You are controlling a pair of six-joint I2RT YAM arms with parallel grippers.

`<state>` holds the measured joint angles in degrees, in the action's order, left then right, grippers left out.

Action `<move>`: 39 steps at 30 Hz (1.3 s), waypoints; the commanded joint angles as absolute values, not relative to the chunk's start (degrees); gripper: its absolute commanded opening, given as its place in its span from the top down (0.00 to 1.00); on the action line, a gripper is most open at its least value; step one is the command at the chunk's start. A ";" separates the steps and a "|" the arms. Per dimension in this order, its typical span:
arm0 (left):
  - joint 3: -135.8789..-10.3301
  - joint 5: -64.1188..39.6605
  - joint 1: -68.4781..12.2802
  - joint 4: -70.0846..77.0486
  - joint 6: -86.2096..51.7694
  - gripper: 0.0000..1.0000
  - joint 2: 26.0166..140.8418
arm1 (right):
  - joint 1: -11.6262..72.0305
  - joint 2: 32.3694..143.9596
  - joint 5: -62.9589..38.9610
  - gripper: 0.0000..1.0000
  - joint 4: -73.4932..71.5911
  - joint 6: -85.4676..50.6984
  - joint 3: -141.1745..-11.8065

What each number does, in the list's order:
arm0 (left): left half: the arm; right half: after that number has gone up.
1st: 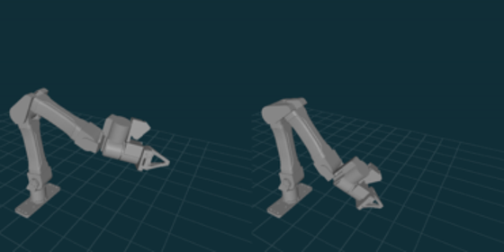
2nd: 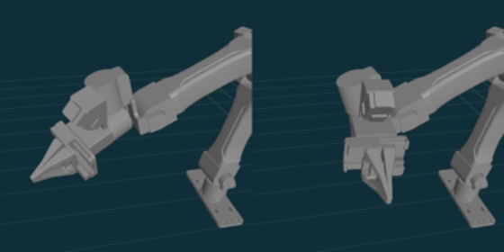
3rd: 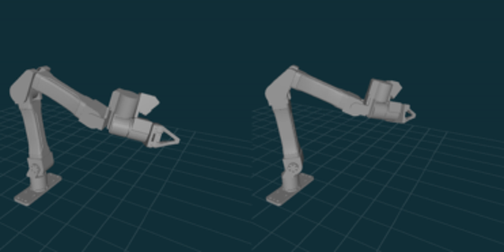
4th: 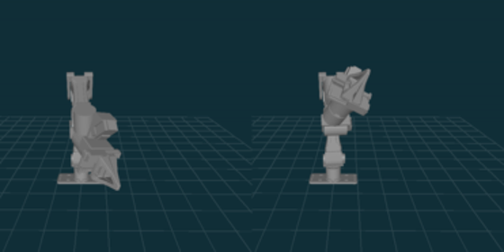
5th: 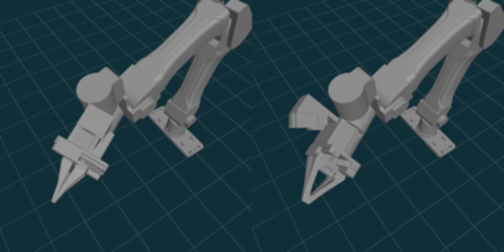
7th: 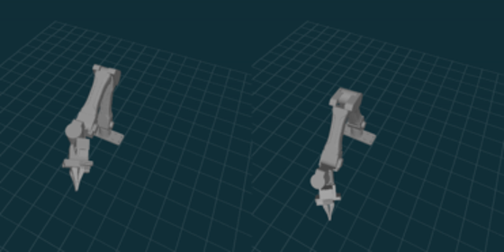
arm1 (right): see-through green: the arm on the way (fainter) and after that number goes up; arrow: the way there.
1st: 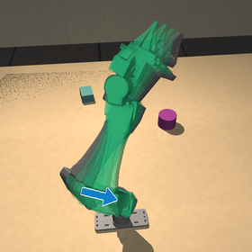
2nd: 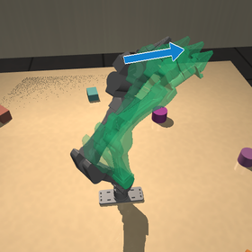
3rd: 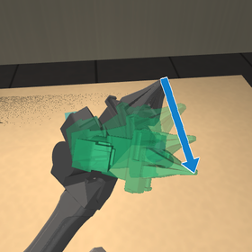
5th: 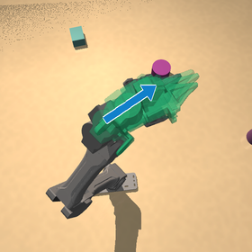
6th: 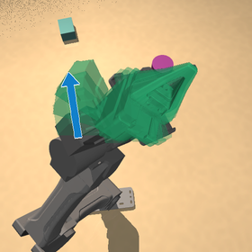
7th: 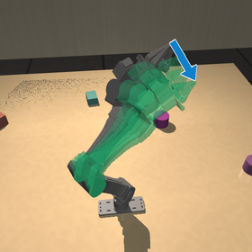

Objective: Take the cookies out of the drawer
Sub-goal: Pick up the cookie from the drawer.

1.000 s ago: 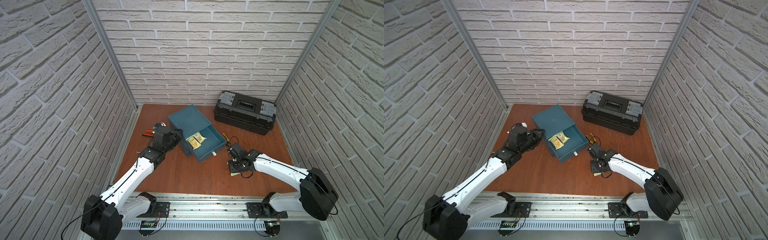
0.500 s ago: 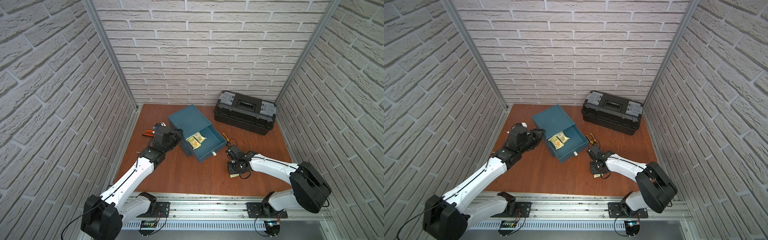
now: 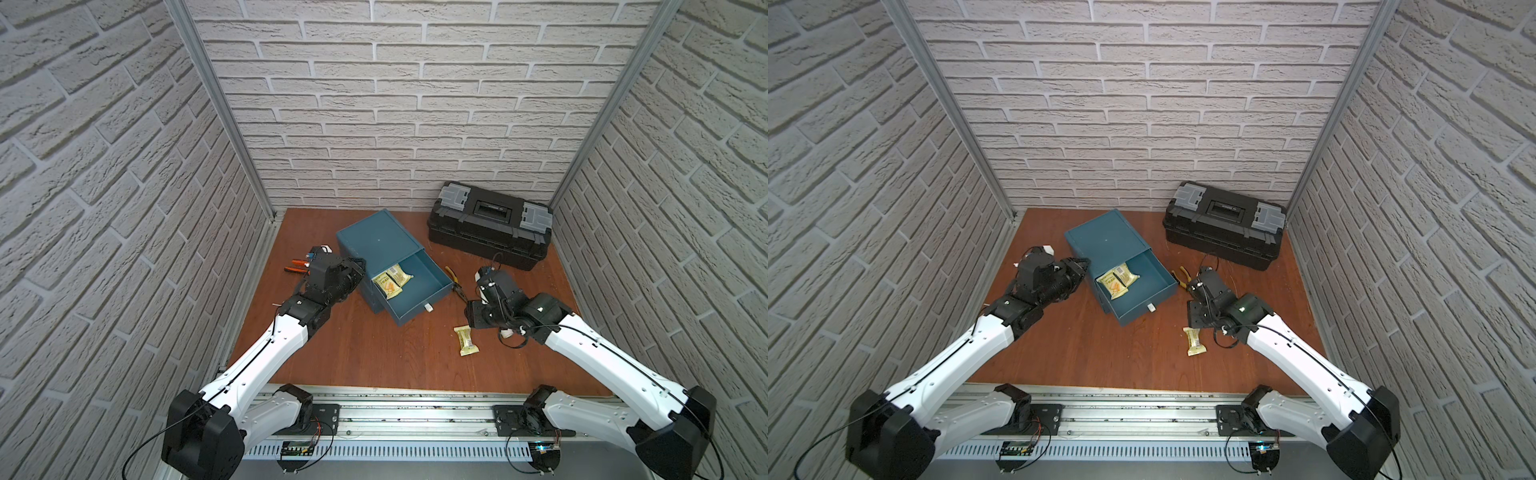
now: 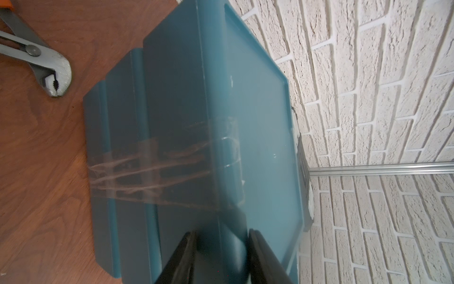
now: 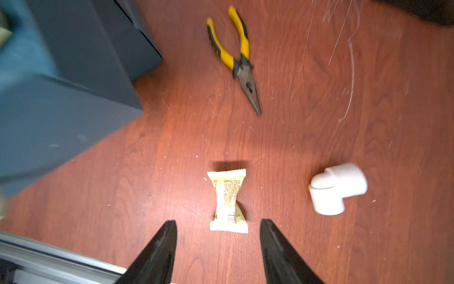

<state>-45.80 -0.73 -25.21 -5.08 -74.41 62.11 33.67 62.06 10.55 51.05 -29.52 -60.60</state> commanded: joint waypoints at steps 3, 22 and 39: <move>-45.36 -1.97 -25.40 -8.16 -74.00 0.62 61.69 | 37.72 67.68 11.21 0.40 54.33 -19.56 -75.28; -45.46 -1.82 -25.40 -9.21 -74.03 0.62 61.38 | 45.70 100.52 6.08 0.38 51.56 -9.02 -102.05; -45.36 -2.02 -25.36 -9.06 -74.00 0.62 61.52 | 45.73 108.47 10.61 0.44 50.50 -8.24 -106.89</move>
<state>-45.80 -0.73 -25.21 -5.39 -74.41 61.87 45.56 107.68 9.10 51.86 -8.95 -105.32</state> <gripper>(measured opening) 0.382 0.571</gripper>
